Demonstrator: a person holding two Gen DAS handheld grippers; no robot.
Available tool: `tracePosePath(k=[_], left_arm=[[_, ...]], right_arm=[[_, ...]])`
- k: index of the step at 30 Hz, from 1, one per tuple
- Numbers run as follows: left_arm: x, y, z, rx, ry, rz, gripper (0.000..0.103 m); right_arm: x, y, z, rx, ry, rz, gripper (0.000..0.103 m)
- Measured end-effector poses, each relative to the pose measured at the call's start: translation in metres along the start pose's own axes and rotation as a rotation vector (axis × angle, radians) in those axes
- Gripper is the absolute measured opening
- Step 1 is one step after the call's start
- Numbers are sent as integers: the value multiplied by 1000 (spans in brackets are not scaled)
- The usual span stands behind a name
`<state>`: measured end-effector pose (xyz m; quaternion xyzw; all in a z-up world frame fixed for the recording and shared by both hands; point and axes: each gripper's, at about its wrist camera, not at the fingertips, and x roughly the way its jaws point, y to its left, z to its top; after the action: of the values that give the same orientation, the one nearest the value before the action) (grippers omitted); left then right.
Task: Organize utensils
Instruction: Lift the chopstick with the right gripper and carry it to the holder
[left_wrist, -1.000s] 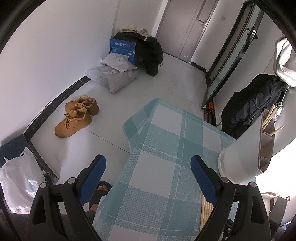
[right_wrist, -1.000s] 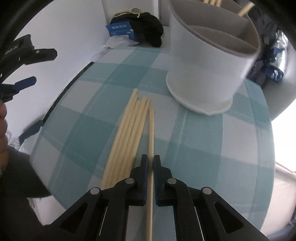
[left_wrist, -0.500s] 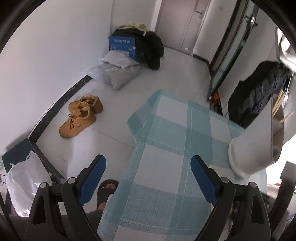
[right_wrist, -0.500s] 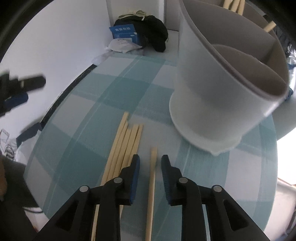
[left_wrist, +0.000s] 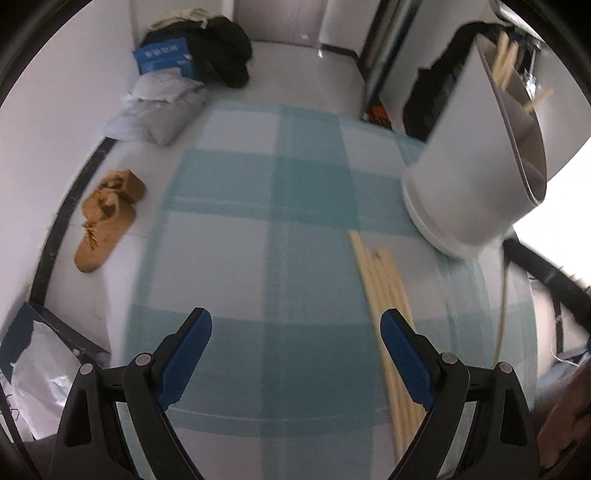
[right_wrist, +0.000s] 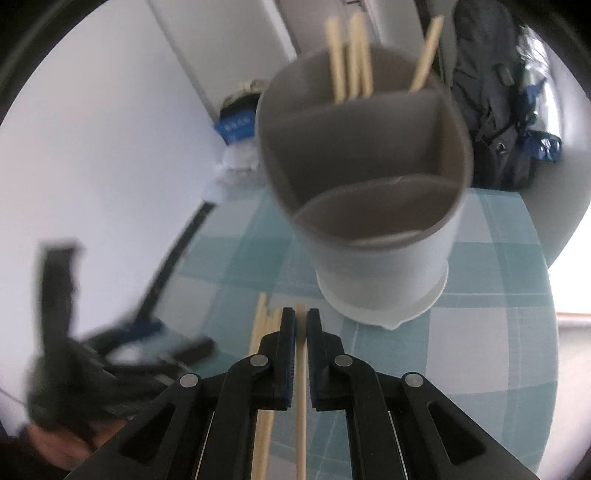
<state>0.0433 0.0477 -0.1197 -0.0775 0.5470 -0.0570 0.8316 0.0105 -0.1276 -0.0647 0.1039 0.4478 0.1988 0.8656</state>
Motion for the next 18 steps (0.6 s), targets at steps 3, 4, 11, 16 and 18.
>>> tracePosePath(k=[3,4,11,16,18], left_arm=[[3,-9,-2,24,19,16,90],[4,-11,-4,33,22,26,90],[10,-23,-9,83,38,118,90],[12,-17,-5,62,50,134,90],[12,-16,-5,54,56,142,90]], right_arm=[[-12,-10,4,33,-42,20,5],[-18,-13,3,48,-58,25,5],[-37,-42,3,160,-131,61,5],[-49,-56,11,184,-161,65,5],[-53,-57,11,193,-174,62,5]])
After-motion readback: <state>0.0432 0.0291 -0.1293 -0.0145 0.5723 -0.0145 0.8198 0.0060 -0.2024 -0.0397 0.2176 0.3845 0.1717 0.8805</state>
